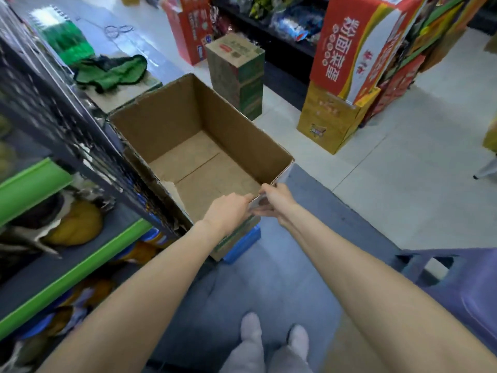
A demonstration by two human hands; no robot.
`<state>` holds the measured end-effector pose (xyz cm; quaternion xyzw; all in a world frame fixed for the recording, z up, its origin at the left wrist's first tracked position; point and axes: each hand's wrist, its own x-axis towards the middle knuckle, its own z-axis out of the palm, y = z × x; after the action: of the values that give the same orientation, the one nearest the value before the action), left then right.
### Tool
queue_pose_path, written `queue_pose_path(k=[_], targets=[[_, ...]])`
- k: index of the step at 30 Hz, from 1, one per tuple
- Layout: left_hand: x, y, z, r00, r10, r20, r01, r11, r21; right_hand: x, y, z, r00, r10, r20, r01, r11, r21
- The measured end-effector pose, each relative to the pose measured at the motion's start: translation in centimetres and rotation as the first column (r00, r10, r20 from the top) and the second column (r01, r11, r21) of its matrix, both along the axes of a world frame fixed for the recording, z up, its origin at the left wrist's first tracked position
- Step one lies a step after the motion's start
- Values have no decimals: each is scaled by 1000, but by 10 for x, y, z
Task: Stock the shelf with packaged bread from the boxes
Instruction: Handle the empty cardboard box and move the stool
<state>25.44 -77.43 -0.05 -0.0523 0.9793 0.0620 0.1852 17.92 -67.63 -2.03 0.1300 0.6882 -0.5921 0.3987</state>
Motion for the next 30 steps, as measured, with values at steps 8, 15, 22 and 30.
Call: queue_pose_path(k=[8,15,22,30], targets=[[15,-34,-14,989,136,-55,-132,988,77,2,-36,-13,993,114,-9,-114,993,4],[11,-37,-14,987,145,-68,-141,989,54,0,-42,-8,991,130,10,-130,991,-18],[10,-50,-13,987,127,-101,-126,992,16,-1,-54,-2,989,142,27,-140,988,-65],[17,-61,-21,979,191,-73,-186,980,69,4,-68,-4,977,207,42,-205,978,-48]])
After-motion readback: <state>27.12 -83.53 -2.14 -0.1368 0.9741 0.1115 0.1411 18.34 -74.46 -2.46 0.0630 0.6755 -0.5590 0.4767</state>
